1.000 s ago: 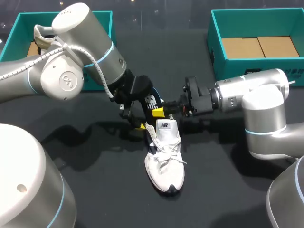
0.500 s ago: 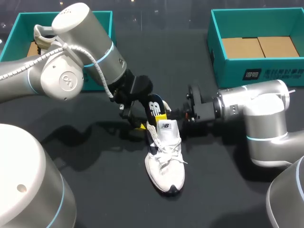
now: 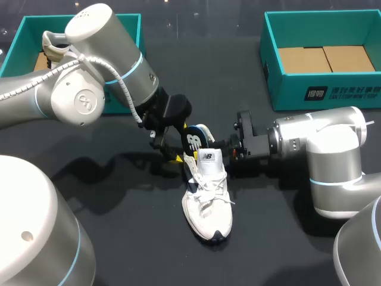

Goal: Take the shoe out of the shoebox, open the shoe tongue, remove and reinsert the insole, then place the shoe into the shoebox

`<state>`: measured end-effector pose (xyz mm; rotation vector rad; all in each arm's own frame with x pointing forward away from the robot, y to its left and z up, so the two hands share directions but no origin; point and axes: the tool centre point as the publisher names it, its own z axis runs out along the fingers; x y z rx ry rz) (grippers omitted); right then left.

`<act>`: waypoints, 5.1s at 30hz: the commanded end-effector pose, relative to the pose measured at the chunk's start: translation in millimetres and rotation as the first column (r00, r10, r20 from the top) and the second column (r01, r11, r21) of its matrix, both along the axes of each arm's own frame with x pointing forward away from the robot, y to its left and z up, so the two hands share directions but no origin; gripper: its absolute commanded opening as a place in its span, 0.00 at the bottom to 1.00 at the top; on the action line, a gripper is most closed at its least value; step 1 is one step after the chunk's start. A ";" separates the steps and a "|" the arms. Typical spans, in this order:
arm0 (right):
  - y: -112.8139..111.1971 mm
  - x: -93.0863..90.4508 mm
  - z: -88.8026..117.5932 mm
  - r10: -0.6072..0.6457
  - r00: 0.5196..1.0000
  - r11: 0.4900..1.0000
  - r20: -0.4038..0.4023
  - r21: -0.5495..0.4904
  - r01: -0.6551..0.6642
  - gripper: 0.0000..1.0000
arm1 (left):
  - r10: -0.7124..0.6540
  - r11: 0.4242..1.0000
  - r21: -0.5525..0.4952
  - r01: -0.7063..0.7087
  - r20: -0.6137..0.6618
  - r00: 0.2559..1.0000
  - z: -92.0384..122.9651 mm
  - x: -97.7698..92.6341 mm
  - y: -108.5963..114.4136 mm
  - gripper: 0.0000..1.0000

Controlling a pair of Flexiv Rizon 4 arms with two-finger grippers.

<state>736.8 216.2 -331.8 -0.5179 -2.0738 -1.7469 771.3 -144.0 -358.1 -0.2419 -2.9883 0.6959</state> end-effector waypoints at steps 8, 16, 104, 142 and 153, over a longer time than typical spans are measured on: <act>11.5 20.8 12.6 0.065 0.998 0.997 0.020 -0.037 -0.064 0.42 | 0.000 1.000 0.001 0.000 0.001 1.000 -0.2 -0.1 0.1 1.00; 16.8 24.3 16.0 0.087 0.996 0.995 0.015 -0.051 -0.086 0.00 | 0.000 1.000 0.001 0.000 0.001 1.000 -0.2 -0.1 0.1 1.00; 18.2 3.0 -0.2 -0.030 0.997 0.988 -0.069 -0.150 0.019 0.18 | 0.000 1.000 0.001 0.000 0.001 1.000 -0.2 -0.1 0.1 1.00; 0.6 22.2 21.5 -0.043 0.998 0.984 0.051 -0.169 0.051 0.35 | 0.000 1.000 0.001 0.000 0.001 1.000 -0.2 -0.1 0.1 1.00; -14.5 30.4 2.1 -0.087 0.995 0.978 -0.047 -0.194 0.076 0.22 | 0.000 1.000 0.001 0.000 0.001 1.000 -0.2 -0.1 0.1 1.00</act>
